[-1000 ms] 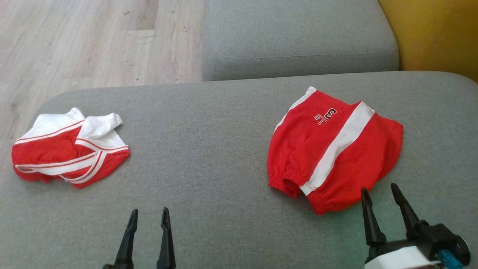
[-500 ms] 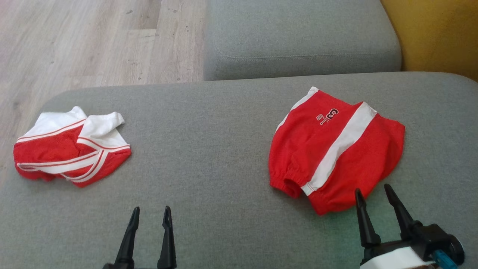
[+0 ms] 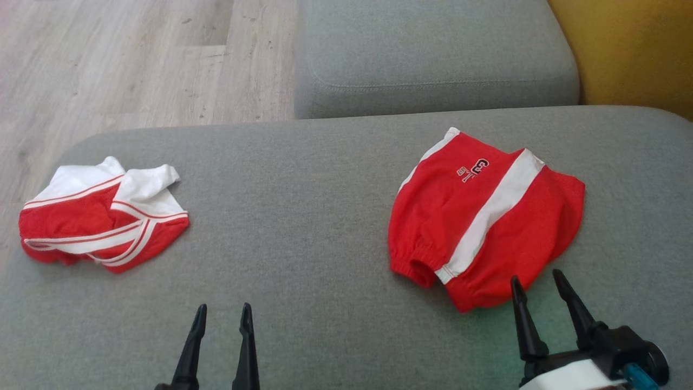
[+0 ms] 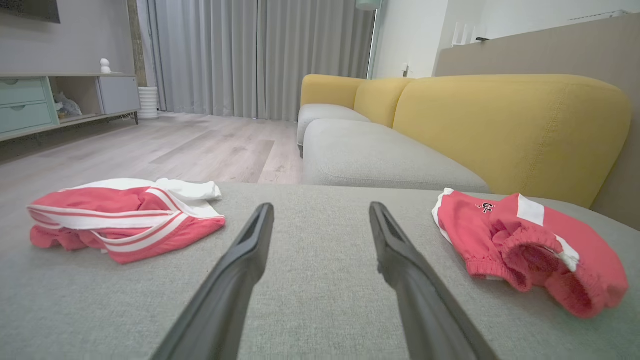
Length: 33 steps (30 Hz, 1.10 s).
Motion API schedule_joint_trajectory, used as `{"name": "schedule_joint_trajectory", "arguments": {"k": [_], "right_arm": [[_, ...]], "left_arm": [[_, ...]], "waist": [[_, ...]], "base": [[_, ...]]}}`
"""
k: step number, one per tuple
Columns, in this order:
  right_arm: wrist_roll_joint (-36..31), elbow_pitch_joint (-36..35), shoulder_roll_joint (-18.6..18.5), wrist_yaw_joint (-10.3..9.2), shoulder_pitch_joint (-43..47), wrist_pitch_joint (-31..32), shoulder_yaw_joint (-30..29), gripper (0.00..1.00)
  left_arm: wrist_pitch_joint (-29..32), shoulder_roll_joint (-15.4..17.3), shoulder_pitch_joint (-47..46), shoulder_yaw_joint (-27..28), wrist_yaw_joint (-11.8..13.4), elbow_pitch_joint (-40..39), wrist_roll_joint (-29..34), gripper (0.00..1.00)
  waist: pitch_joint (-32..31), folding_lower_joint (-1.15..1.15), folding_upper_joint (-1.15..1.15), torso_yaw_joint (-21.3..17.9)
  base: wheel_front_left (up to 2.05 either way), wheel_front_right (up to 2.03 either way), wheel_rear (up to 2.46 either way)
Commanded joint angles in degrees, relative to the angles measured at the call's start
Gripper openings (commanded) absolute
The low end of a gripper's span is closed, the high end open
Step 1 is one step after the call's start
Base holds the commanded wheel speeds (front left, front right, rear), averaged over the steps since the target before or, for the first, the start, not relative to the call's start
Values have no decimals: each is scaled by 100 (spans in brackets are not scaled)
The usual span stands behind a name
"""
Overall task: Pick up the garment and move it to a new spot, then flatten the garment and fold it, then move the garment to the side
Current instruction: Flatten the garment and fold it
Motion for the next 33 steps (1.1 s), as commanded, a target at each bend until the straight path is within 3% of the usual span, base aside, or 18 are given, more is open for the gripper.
{"name": "schedule_joint_trajectory", "arguments": {"k": [1, 8, 13, 19, 33], "right_arm": [[-7, -164, -32, -4, -185, -22, 170, 100], [-16, -176, -32, -4, -225, -22, 253, 100], [-78, -195, -32, -4, -304, -22, 344, 100], [-170, -288, -32, -4, -446, -22, 459, 100], [-169, -392, -32, -4, -789, -22, 516, 100]], "left_arm": [[-56, -57, -195, 133, 6, -133, -39, 100], [-56, -57, -270, -67, -183, 171, -78, 100], [-56, -57, -570, -463, -460, 558, -429, 100], [-56, -57, -1146, -1207, -809, 978, -1549, 100], [318, -58, -2672, -2595, -1009, 1958, -3575, 100]], "waist": [[14, 0, 0, -25], [154, 0, 0, -266], [317, 0, 0, -573], [607, 0, 0, -1048], [1293, 0, 0, -1887]], "base": [[0, 0, 0], [0, 0, 0], [0, 0, 0], [0, 0, 0], [0, 0, 0]]}}
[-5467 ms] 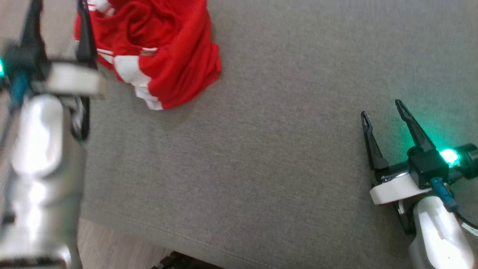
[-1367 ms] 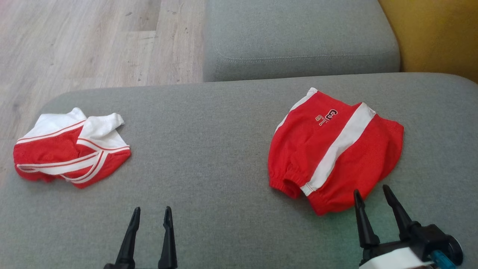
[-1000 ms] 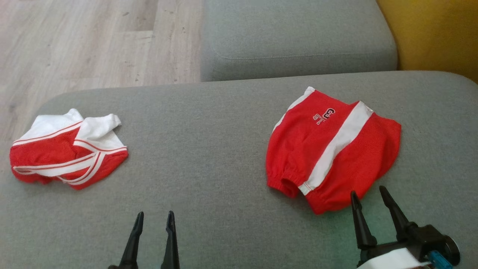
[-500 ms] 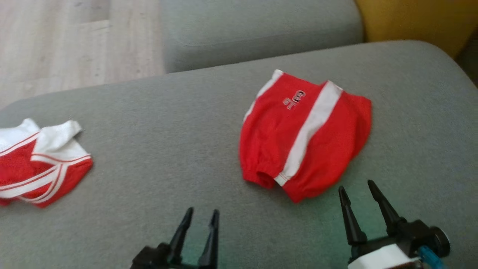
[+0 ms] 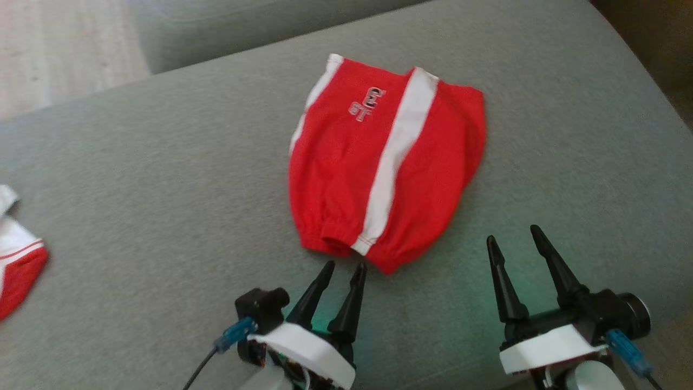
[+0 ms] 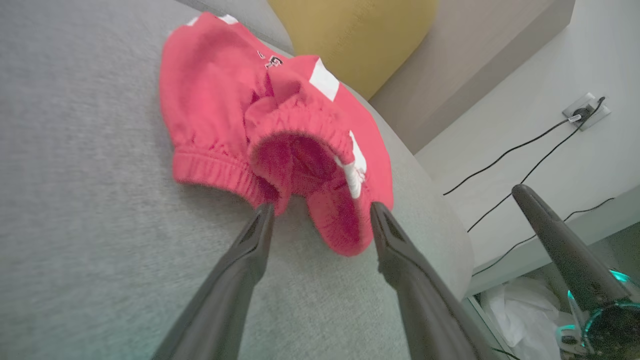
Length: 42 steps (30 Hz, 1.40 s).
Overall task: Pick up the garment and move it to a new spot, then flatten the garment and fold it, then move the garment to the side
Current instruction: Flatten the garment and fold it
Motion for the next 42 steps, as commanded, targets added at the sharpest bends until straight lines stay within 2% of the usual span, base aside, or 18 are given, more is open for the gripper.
{"name": "schedule_joint_trajectory", "arguments": {"k": [1, 11, 14, 22, 27, 32, 33, 34, 35, 42], "right_arm": [[26, -186, -30, -4, -208, -22, 153, 100], [104, -157, -30, -4, -228, -22, 178, 100], [113, -166, -30, -4, -221, -22, 180, 100], [77, -189, -30, -4, -200, -22, 157, 100], [9, -210, -30, -4, -205, -22, 149, 100], [-46, -233, -30, -4, -201, -22, 109, 100], [-46, -233, -30, -4, -201, -22, 109, 100], [-52, -233, -30, -4, -199, -22, 106, 100], [-66, -230, -30, -4, -193, -22, 109, 100], [-131, -218, -30, -4, -217, -22, 91, 100]], "left_arm": [[-13, -42, -277, 53, -6, -64, -24, 100], [-192, -42, -721, -118, 27, 279, -197, 98], [-254, -42, -782, -107, 14, 309, -211, 0], [-337, -28, -885, -84, -36, 283, -159, 0], [-309, 216, -818, -65, -62, 150, -164, 0], [-154, 728, -703, -23, 16, -190, -91, 0], [-154, 728, -703, -23, 16, -190, -91, 0], [-120, 860, -675, -5, 46, -280, -65, 0], [-39, 1131, -606, 45, 113, -466, -34, 0], [171, 2181, -517, 289, 531, -1009, 308, 0]], "waist": [[144, -1, 0, -212], [219, -1, 0, -470], [228, -1, 0, -476], [260, -1, 0, -179], [232, -1, 0, 191], [163, -1, 0, 639], [163, -1, 0, 639], [144, -1, 0, 716], [105, -1, 0, 864], [74, -1, 0, 1293]], "base": [[0, 0, 0], [0, 0, 0], [0, 0, 0], [0, 0, 0], [0, 0, 0], [0, 0, 0], [0, 0, 0], [0, 0, 0], [0, 0, 0], [0, 0, 0]]}}
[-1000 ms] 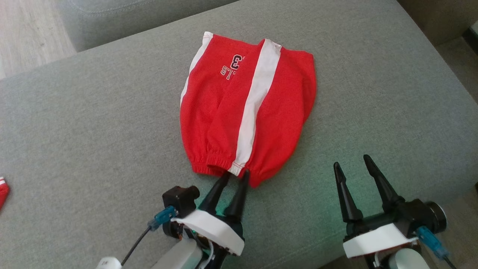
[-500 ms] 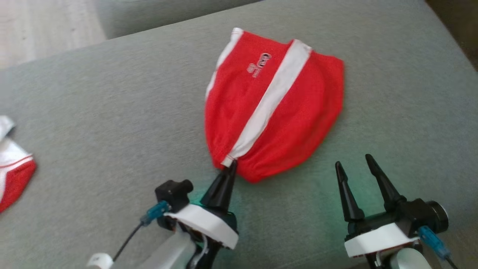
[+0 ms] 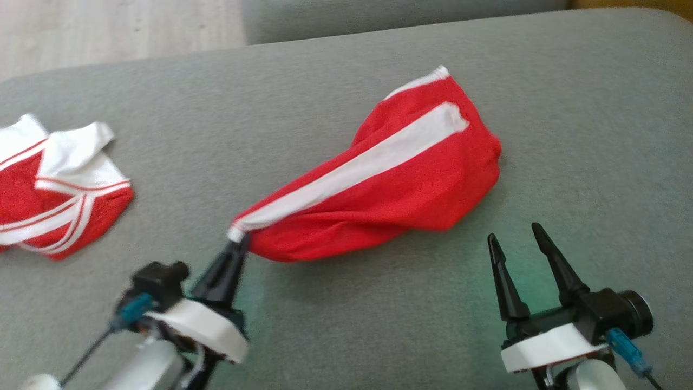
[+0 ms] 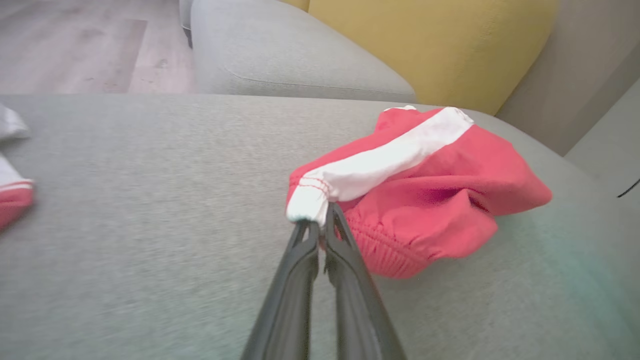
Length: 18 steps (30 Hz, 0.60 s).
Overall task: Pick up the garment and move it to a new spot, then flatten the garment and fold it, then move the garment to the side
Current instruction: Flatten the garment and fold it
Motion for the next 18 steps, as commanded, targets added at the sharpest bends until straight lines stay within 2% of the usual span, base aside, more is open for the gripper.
{"name": "schedule_joint_trajectory", "arguments": {"k": [1, 4, 8, 11, 13, 18], "right_arm": [[-36, -159, -30, -4, -203, -22, 115, 100], [1, -36, -77, -4, -347, -22, 151, 100], [487, 305, -325, -4, -811, -22, 319, 100], [1250, 799, -593, -4, -1378, -22, 696, 100], [1854, 1226, -869, -4, -1838, 27, 1170, 100], [3421, 1769, -1657, -4, -3007, 862, 2372, 100]], "left_arm": [[15, 320, -178, 300, 92, -240, 96, 0], [26, 625, -277, 410, 207, -299, 244, 0], [-60, 885, -545, 511, 331, -196, 510, 0], [-130, 919, -820, 541, 384, -62, 681, 0], [-156, 880, -1002, 526, 342, 39, 737, 0], [-176, 715, -1408, 356, 179, 325, 917, 0]], "waist": [[10, 0, 0, 191], [90, 0, 0, 347], [274, 0, 0, 516], [470, 0, 0, 645], [578, 0, 0, 741], [736, 0, 0, 996]], "base": [[0, 0, 0], [0, 0, 0], [0, 0, 0], [0, 0, 0], [0, 0, 0], [0, 0, 0]]}}
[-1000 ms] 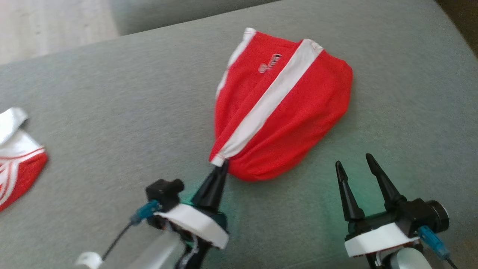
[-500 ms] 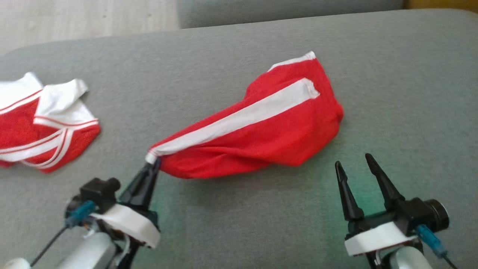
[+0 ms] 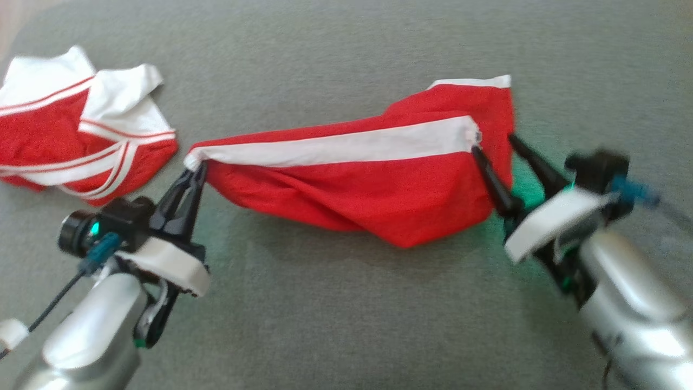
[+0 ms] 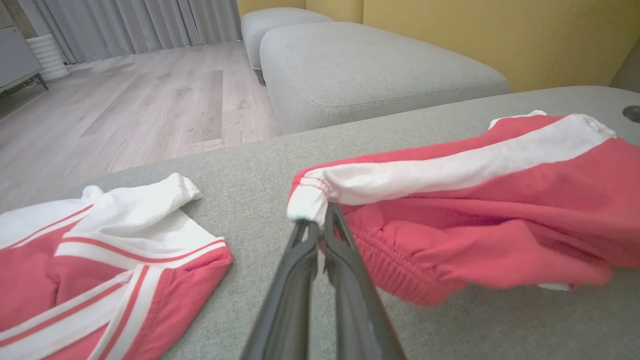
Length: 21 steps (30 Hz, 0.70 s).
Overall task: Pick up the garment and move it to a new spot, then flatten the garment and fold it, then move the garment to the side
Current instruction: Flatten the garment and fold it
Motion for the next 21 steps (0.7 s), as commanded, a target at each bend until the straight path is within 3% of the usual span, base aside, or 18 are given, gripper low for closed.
{"name": "schedule_joint_trajectory", "arguments": {"k": [1, 5, 9, 10, 11, 13, 21], "right_arm": [[463, -65, -255, -4, -337, 265, 348, 100], [1469, 71, -658, -4, -779, 882, 927, 100], [2096, 152, -855, -4, -994, 1120, 1312, 100], [2204, 142, -883, -4, -1039, 1081, 1388, 85], [2269, 142, -914, -4, -1089, 980, 1448, 50], [2381, 157, -954, -4, -1165, 808, 1600, 0], [2602, 121, -1130, -4, -1554, 76, 2062, 0]], "left_arm": [[-88, 96, -336, 166, -51, -16, 65, 0], [-114, -79, -545, 46, -163, 187, 128, 0], [-154, -210, -668, -25, -230, 337, 154, 0], [-167, -227, -685, -33, -246, 371, 154, 0], [-181, -242, -698, -39, -264, 402, 151, 0], [-209, -254, -714, -41, -288, 452, 143, 0], [-287, -154, -797, -15, -355, 451, 171, 0]], "waist": [[110, -1, 0, 190], [115, -1, 0, 372], [92, -1, 0, 488], [87, -1, 0, 501], [81, -1, 0, 510], [73, -1, 0, 512], [48, -1, 0, 296]], "base": [[0, 0, 0], [0, 0, 0], [0, 0, 0], [0, 0, 0], [0, 0, 0], [0, 0, 0], [0, 0, 0]]}}
